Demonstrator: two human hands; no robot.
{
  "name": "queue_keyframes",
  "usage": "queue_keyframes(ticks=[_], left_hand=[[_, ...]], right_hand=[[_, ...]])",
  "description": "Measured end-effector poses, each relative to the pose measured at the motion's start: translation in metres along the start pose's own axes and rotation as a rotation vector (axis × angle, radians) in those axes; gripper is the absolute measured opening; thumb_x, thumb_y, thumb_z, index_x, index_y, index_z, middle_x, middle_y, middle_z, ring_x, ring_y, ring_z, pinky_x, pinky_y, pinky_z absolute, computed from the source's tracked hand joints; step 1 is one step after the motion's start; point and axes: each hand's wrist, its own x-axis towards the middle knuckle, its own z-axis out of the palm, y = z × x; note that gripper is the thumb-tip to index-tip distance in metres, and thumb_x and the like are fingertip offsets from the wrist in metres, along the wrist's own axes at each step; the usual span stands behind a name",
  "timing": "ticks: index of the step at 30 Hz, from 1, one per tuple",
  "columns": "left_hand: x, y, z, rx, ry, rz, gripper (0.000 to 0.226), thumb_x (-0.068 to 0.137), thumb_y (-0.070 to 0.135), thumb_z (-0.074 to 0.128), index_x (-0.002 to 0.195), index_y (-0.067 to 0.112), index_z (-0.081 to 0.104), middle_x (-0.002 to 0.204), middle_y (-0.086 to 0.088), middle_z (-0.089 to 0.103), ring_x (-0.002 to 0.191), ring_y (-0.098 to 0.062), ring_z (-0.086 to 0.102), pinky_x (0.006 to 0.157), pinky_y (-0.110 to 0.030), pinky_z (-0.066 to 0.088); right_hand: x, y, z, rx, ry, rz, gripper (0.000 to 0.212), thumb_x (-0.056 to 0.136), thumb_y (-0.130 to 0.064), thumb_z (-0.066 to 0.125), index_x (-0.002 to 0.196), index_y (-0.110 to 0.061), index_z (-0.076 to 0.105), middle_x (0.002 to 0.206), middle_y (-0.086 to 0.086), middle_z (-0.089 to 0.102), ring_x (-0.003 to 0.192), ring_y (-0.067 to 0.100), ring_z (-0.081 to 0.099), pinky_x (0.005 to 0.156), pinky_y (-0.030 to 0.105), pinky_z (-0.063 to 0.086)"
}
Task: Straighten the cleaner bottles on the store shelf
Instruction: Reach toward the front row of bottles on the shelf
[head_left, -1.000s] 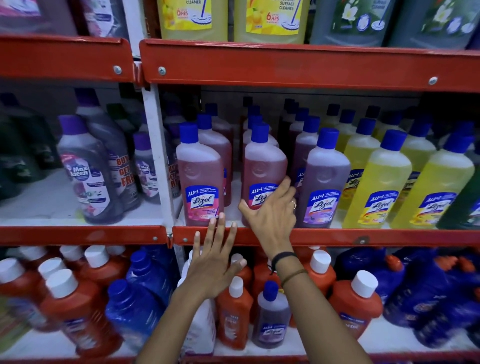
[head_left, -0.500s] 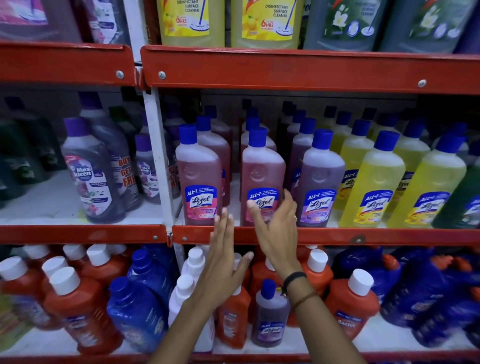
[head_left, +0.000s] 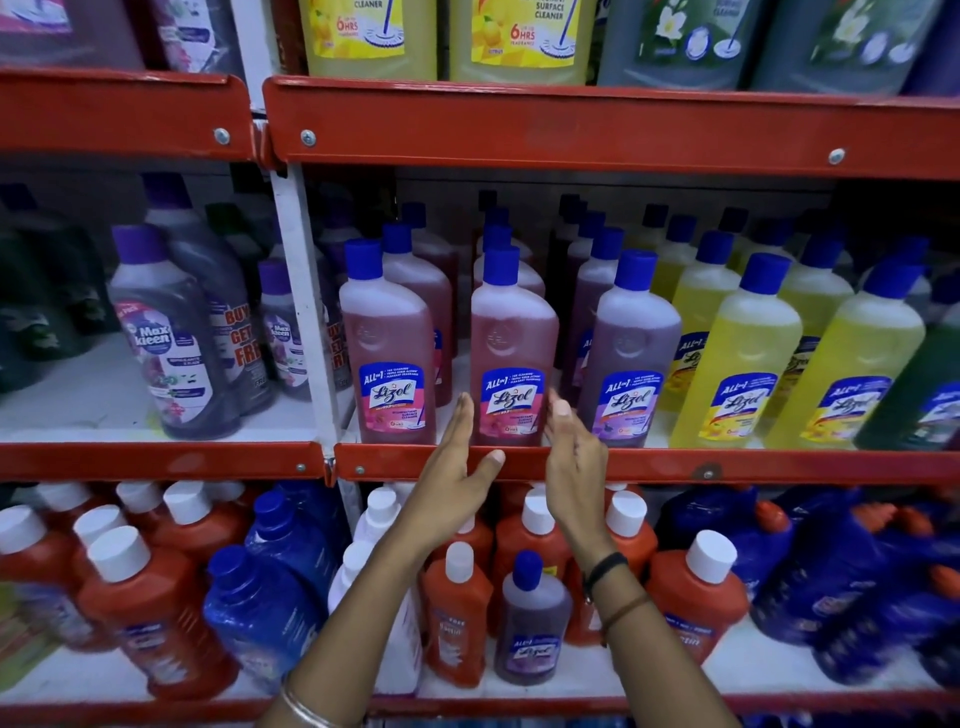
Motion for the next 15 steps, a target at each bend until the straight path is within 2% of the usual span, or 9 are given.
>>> queue_keyframes(ticks=[4,7,9,10,12,14,15], left_hand=[[-0.001,0.002,0.000,-0.009,-0.007,-0.016,0.076,0.095,0.031,0.051,0.149,0.031,-0.003,0.160,0.004,0.016,0.144,-0.013,0.020,0.116,-0.047,0.028],[-0.001,0.001,0.002,-0.013,0.008,-0.015,0.075,0.095,0.030,0.051,0.149,0.030,-0.001,0.159,0.003,0.019,0.144,-0.013,0.021,0.116,-0.046,0.029],[-0.002,0.001,0.007,-0.042,0.074,-0.010,0.070,0.095,0.026,0.052,0.149,0.027,0.008,0.158,0.003,0.023,0.143,-0.010,0.023,0.116,-0.040,0.029],[-0.005,0.004,0.012,-0.067,0.149,0.000,0.065,0.095,0.023,0.053,0.148,0.024,0.016,0.155,0.003,0.028,0.140,-0.008,0.026,0.115,-0.033,0.030],[-0.011,0.011,0.024,-0.115,0.353,0.042,0.049,0.095,0.019,0.052,0.141,0.024,0.035,0.147,0.003,0.041,0.134,-0.005,0.036,0.105,-0.017,0.034],[-0.016,0.018,0.037,-0.124,0.514,0.160,0.037,0.094,0.020,0.051,0.130,0.025,0.047,0.138,0.004,0.050,0.130,-0.005,0.043,0.105,-0.017,0.038],[-0.015,0.022,0.045,-0.116,0.516,0.210,0.036,0.092,0.022,0.050,0.128,0.022,0.050,0.135,0.004,0.052,0.129,-0.007,0.045,0.107,-0.022,0.038]], right_hand=[[-0.001,0.000,-0.001,0.009,-0.001,0.002,0.031,0.090,-0.042,0.037,0.107,-0.029,0.059,0.096,-0.011,0.068,0.090,-0.006,0.066,0.067,0.012,0.052],[-0.001,0.000,-0.004,-0.039,0.000,-0.017,0.027,0.097,-0.032,0.038,0.109,-0.023,0.059,0.093,-0.006,0.068,0.086,-0.009,0.065,0.065,0.008,0.050],[-0.002,0.001,-0.007,-0.084,-0.007,-0.019,0.024,0.099,-0.027,0.038,0.113,-0.025,0.058,0.094,-0.006,0.067,0.087,-0.014,0.062,0.065,0.006,0.048],[-0.004,0.001,-0.009,-0.099,0.004,-0.028,0.026,0.099,-0.028,0.038,0.116,-0.024,0.058,0.099,-0.006,0.067,0.091,-0.015,0.061,0.070,0.007,0.049],[-0.010,0.005,-0.021,-0.134,0.119,-0.112,0.034,0.099,-0.032,0.038,0.121,-0.018,0.059,0.115,-0.003,0.066,0.109,-0.006,0.057,0.088,0.016,0.048],[-0.013,0.010,-0.040,-0.148,0.274,-0.233,0.038,0.096,-0.031,0.036,0.122,-0.013,0.059,0.123,0.003,0.062,0.119,0.007,0.053,0.098,0.023,0.042],[-0.011,0.012,-0.050,-0.163,0.323,-0.270,0.041,0.096,-0.030,0.035,0.124,-0.011,0.057,0.126,0.005,0.060,0.122,0.009,0.050,0.101,0.021,0.038]])
